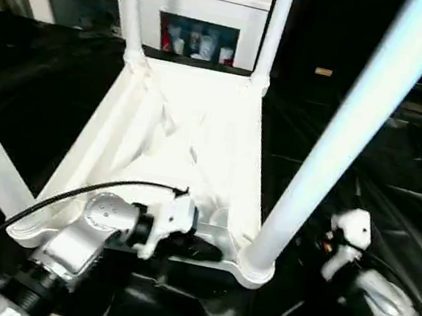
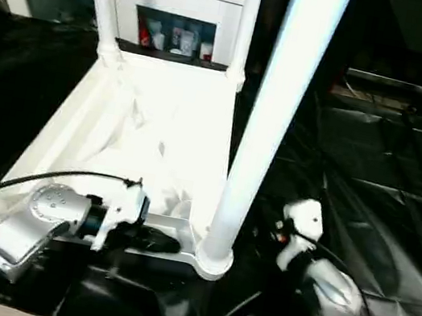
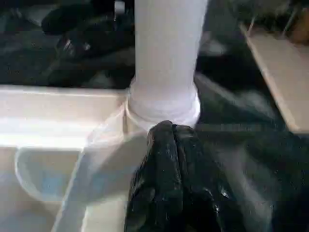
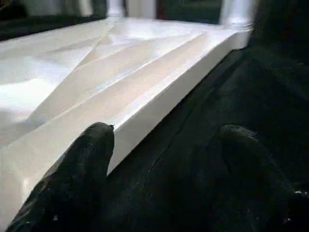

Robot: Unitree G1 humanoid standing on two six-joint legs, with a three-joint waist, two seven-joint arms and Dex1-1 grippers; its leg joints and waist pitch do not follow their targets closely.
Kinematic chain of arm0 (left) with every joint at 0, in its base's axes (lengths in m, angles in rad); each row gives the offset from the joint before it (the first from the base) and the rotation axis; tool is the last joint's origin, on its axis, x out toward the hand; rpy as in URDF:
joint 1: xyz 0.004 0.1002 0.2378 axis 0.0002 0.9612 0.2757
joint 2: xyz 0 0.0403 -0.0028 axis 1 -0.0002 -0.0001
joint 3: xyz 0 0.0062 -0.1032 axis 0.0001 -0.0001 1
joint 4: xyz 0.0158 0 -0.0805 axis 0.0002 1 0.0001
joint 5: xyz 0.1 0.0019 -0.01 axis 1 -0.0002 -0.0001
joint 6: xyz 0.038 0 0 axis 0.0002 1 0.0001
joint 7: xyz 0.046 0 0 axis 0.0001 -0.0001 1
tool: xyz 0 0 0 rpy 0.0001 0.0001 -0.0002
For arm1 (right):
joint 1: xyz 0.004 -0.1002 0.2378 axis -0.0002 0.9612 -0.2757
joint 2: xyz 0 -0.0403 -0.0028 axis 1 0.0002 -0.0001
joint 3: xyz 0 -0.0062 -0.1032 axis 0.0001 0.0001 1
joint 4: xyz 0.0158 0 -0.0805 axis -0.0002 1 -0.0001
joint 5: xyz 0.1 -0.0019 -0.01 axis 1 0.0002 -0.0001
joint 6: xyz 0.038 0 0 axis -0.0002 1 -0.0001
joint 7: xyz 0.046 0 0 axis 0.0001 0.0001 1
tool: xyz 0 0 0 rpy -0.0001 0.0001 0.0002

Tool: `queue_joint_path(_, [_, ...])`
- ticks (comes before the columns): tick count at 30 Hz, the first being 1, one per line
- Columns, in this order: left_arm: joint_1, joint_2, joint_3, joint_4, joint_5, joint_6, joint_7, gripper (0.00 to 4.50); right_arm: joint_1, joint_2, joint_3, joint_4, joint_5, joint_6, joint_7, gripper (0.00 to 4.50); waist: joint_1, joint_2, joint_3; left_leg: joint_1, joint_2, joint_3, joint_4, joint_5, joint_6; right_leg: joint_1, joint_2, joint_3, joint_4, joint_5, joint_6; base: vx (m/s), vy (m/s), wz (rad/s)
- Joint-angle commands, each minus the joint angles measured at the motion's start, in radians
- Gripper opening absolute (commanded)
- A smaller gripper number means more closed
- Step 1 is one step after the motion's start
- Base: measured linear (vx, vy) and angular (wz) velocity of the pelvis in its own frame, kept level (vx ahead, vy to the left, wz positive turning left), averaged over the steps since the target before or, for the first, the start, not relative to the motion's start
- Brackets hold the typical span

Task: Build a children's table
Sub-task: Rotate leg to tighten

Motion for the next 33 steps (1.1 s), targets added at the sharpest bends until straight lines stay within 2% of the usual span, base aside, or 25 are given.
queue_joint_path(1, [0.015,0.003,0.050,-0.055,-0.050,0.045,0.018,0.40,-0.002,0.004,-0.029,-0.037,0.009,-0.005,-0.033,3.72,-0.003,-0.016,-0.051,0.010,0.064,-0.025,-0.063,-0.160,0.079,0.038,-0.064,0.049,-0.064,-0.115,-0.231,0.000,0.000,0.00])
queue_joint_path(4, [0.039,0.001,0.085,-0.108,-0.072,0.020,0.049,0.83,0.006,0.013,-0.038,-0.060,0.016,0.008,-0.048,3.72,-0.007,-0.017,-0.050,0.009,0.062,-0.025,-0.061,-0.159,0.082,0.041,-0.063,0.050,-0.065,-0.121,-0.223,0.000,0.000,0.00])
queue_joint_path(5, [0.054,-0.014,0.124,-0.135,-0.085,0.004,0.103,0.83,0.012,0.020,-0.044,-0.076,0.013,0.012,-0.069,3.72,-0.008,-0.012,-0.051,0.009,0.062,-0.025,-0.059,-0.151,0.084,0.040,-0.063,0.050,-0.064,-0.108,-0.222,0.000,0.000,0.00])
queue_joint_path(7, [0.061,-0.019,0.146,-0.148,-0.086,0.016,0.143,0.83,0.013,0.024,-0.050,-0.084,0.009,0.018,-0.089,3.72,-0.009,-0.014,-0.051,0.009,0.062,-0.024,-0.058,-0.147,0.085,0.041,-0.061,0.049,-0.063,-0.094,-0.224,0.000,0.000,0.00])
queue_joint_path(8, [0.066,-0.022,0.161,-0.152,-0.063,0.030,0.194,0.83,0.013,0.030,-0.056,-0.089,0.004,0.031,-0.114,3.72,-0.012,-0.008,-0.051,0.010,0.063,-0.025,-0.059,-0.148,0.083,0.039,-0.056,0.049,-0.063,-0.085,-0.221,0.000,0.000,0.00])
queue_joint_path(10, [0.078,-0.041,0.203,-0.157,-0.027,0.067,0.319,0.83,0.010,0.043,-0.067,-0.099,-0.025,0.046,-0.188,3.72,-0.013,-0.008,-0.050,0.011,0.060,-0.025,-0.058,-0.156,0.072,0.039,-0.055,0.048,-0.064,-0.091,-0.215,0.000,0.000,0.00])
queue_joint_path(11, [0.078,-0.041,0.203,-0.157,-0.027,0.067,0.319,0.83,0.010,0.043,-0.067,-0.099,-0.025,0.046,-0.188,3.72,-0.014,-0.009,-0.050,0.011,0.059,-0.025,-0.059,-0.161,0.066,0.040,-0.054,0.048,-0.066,-0.106,-0.208,0.000,0.000,0.00])
queue_joint_path(12, [0.117,-0.102,0.292,-0.155,-0.022,0.046,0.481,0.83,0.009,0.075,-0.086,-0.117,-0.048,0.076,-0.290,3.72,-0.017,0.001,-0.048,0.010,0.062,-0.026,-0.060,-0.170,0.053,0.038,-0.052,0.049,-0.066,-0.104,-0.209,0.000,0.000,0.00])
queue_joint_path(13, [0.135,-0.119,0.316,-0.158,-0.017,0.040,0.528,0.83,0.010,0.087,-0.092,-0.125,-0.055,0.086,-0.323,3.72,-0.019,-0.004,-0.047,0.008,0.060,-0.026,-0.060,-0.177,0.049,0.039,-0.052,0.048,-0.068,-0.106,-0.206,0.000,0.000,0.00])
queue_joint_path(14, [0.158,-0.137,0.335,-0.159,0.004,0.025,0.586,0.83,0.013,0.099,-0.092,-0.135,-0.063,0.091,-0.347,3.72,-0.017,-0.001,-0.050,0.009,0.060,-0.028,-0.059,-0.183,0.043,0.041,-0.055,0.048,-0.068,-0.114,-0.200,0.000,0.000,0.00])
queue_joint_path(17, [0.244,-0.183,0.332,-0.207,0.043,0.033,0.680,0.83,0.027,0.132,-0.084,-0.166,-0.074,0.105,-0.387,3.72,-0.020,-0.002,-0.049,0.009,0.059,-0.029,-0.062,-0.207,0.044,0.038,-0.052,0.049,-0.075,-0.149,-0.165,0.000,0.000,0.00])
queue_joint_path(19, [0.268,-0.207,0.327,-0.223,0.052,0.026,0.713,0.83,0.033,0.137,-0.071,-0.170,-0.084,0.105,-0.388,3.72,-0.020,-0.002,-0.048,0.007,0.060,-0.029,-0.064,-0.213,0.043,0.037,-0.052,0.049,-0.077,-0.158,-0.159,0.000,0.000,0.00])
queue_joint_path(21, [0.273,-0.216,0.325,-0.229,0.060,0.024,0.730,0.83,0.036,0.138,-0.064,-0.171,-0.088,0.104,-0.385,3.72,-0.018,-0.002,-0.046,0.010,0.061,-0.029,-0.065,-0.237,0.037,0.032,-0.051,0.050,-0.082,-0.187,-0.152,0.000,0.000,0.00])
queue_joint_path(22, [0.276,-0.223,0.321,-0.237,0.059,0.029,0.746,0.83,0.038,0.141,-0.058,-0.175,-0.088,0.108,-0.389,3.72,-0.015,-0.005,-0.045,0.010,0.060,-0.028,-0.065,-0.245,0.035,0.030,-0.051,0.052,-0.084,-0.202,-0.145,0.000,0.000,0.00])
queue_joint_path(23, [0.274,-0.230,0.316,-0.245,0.061,0.031,0.761,0.83,0.040,0.144,-0.051,-0.178,-0.089,0.110,-0.391,3.72,-0.013,-0.004,-0.046,0.006,0.060,-0.030,-0.064,-0.216,0.039,0.029,-0.051,0.052,-0.081,-0.171,-0.149,0.000,0.000,0.00])
queue_joint_path(24, [0.267,-0.237,0.314,-0.256,0.056,0.040,0.772,0.83,0.041,0.149,-0.044,-0.181,-0.092,0.112,-0.395,3.72,-0.013,-0.005,-0.050,-0.005,0.056,-0.028,-0.054,-0.110,0.068,0.026,-0.045,0.049,-0.070,-0.039,-0.172,0.000,0.000,0.00])
queue_joint_path(25, [0.264,-0.237,0.311,-0.260,0.066,0.041,0.777,0.83,0.043,0.151,-0.043,-0.184,-0.095,0.114,-0.400,3.72,-0.011,0.002,-0.056,-0.012,0.050,-0.026,-0.041,-0.015,0.109,0.020,-0.040,0.044,-0.059,0.085,-0.206,0.000,0.000,0.00])
queue_joint_path(26, [0.262,-0.236,0.309,-0.262,0.074,0.042,0.781,0.83,0.044,0.152,-0.044,-0.187,-0.097,0.117,-0.405,3.72,-0.011,-0.002,-0.065,-0.018,0.044,-0.024,-0.026,0.030,0.146,0.017,-0.038,0.041,-0.049,0.158,-0.229,0.000,0.000,0.00])
queue_joint_path(27, [0.261,-0.235,0.308,-0.264,0.079,0.041,0.783,0.83,0.045,0.153,-0.045,-0.189,-0.098,0.119,-0.407,3.72,-0.011,-0.002,-0.065,-0.024,0.042,-0.024,-0.023,0.038,0.163,0.014,-0.037,0.038,-0.048,0.170,-0.237,0.000,0.000,0.00])
queue_joint_path(28, [0.267,-0.234,0.320,-0.266,0.067,0.038,0.785,0.83,0.053,0.147,-0.053,-0.195,-0.106,0.116,-0.420,3.72,-0.009,0.009,-0.068,-0.028,0.040,-0.024,-0.018,0.032,0.188,0.008,-0.036,0.032,-0.050,0.152,-0.247,0.000,0.000,0.00])
queue_joint_path(29, [0.274,-0.229,0.322,-0.269,0.065,0.033,0.784,0.83,0.059,0.141,-0.060,-0.197,-0.105,0.118,-0.423,3.72,-0.010,0.009,-0.067,-0.026,0.041,-0.023,-0.020,-0.011,0.189,0.008,-0.036,0.030,-0.057,0.095,-0.241,0.000,0.000,0.00])
queue_joint_path(30, [0.280,-0.225,0.323,-0.271,0.064,0.029,0.784,0.83,0.062,0.136,-0.065,-0.199,-0.104,0.120,-0.424,3.72,-0.013,0.011,-0.050,-0.009,0.053,-0.027,-0.044,-0.267,0.117,0.011,-0.043,0.028,-0.085,-0.249,-0.188,-0.054,0.024,-0.01])
queue_joint_path(31, [0.288,-0.220,0.325,-0.273,0.064,0.030,0.781,0.83,0.067,0.132,-0.068,-0.200,-0.104,0.120,-0.423,3.72,-0.016,0.016,-0.042,-0.002,0.055,-0.030,-0.051,-0.346,0.082,0.008,-0.045,0.029,-0.095,-0.360,-0.156,0.000,0.000,0.00])
queue_joint_path(32, [0.288,-0.220,0.325,-0.273,0.064,0.030,0.781,0.83,0.067,0.132,-0.068,-0.200,-0.104,0.120,-0.423,3.72,-0.022,0.017,-0.031,0.013,0.059,-0.039,-0.063,-0.469,0.015,-0.004,-0.044,0.030,-0.111,-0.500,-0.096,0.000,0.000,0.00])
queue_joint_path(33, [0.300,-0.216,0.327,-0.281,0.069,0.029,0.782,0.83,0.074,0.125,-0.070,-0.204,-0.109,0.121,-0.419,3.72,-0.025,0.018,-0.027,0.018,0.058,-0.043,-0.066,-0.514,-0.010,-0.006,-0.044,0.030,-0.117,-0.538,-0.072,0.000,0.000,0.00])
